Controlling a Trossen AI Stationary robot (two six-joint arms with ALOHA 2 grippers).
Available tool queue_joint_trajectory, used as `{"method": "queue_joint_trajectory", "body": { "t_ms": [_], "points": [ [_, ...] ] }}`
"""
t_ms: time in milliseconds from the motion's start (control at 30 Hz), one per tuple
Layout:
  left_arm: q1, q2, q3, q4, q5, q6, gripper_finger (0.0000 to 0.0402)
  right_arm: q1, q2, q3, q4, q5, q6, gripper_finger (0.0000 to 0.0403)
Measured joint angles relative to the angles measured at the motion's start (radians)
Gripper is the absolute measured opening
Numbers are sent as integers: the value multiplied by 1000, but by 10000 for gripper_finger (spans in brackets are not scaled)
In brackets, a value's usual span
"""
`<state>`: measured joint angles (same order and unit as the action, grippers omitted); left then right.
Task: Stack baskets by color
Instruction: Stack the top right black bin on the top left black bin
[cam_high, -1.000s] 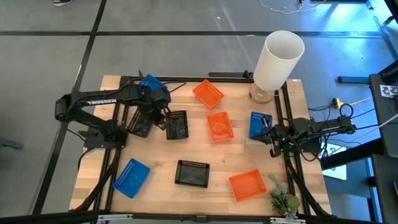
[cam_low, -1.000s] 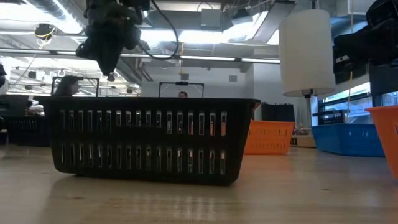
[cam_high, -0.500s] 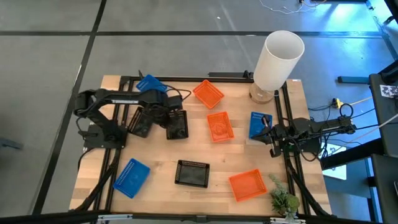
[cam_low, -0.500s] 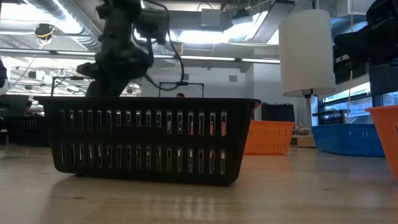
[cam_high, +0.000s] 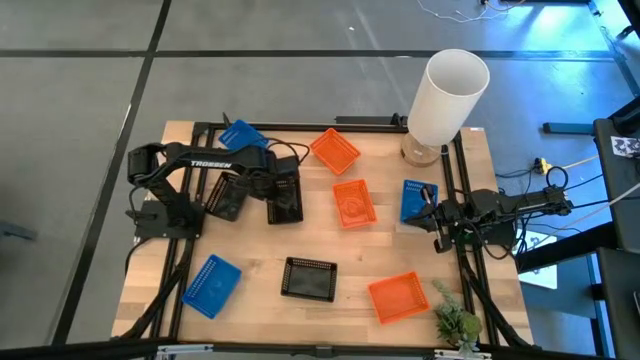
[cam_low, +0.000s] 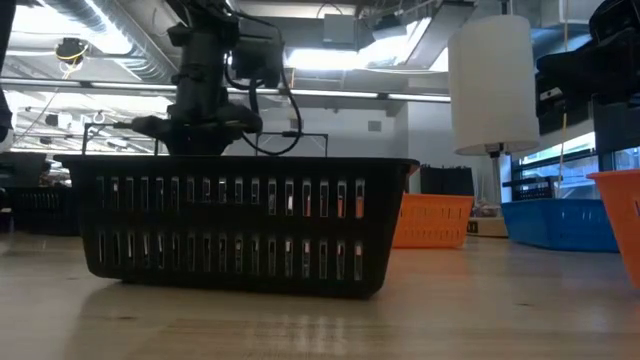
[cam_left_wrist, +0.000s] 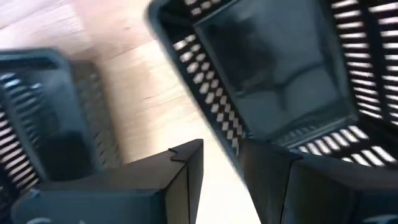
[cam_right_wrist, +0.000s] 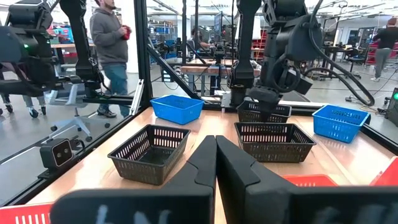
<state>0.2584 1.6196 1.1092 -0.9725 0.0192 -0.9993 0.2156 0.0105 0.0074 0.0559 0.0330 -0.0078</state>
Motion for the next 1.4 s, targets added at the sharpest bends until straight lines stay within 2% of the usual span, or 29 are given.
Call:
{"method": "queue_joint_trajectory", "body": {
  "t_ms": [233, 567, 1000, 1267, 1400],
  "points": [
    [-14, 0, 0, 8, -41, -27, 95, 0, 0, 0, 0, 0, 0, 8],
    [-39, 0, 0, 9, -111, -154, 93, 0, 0, 0, 0, 0, 0, 8],
    [-35, 32, -2, 26, -112, -229, 93, 0, 0, 0, 0, 0, 5, 8],
    [-32, 167, -1, 23, -112, -220, 91, 0, 0, 0, 8, 0, 7, 8],
    [-32, 199, 3, 37, -90, -101, 90, 0, 0, 1, 18, 0, 7, 8]
  ]
}}
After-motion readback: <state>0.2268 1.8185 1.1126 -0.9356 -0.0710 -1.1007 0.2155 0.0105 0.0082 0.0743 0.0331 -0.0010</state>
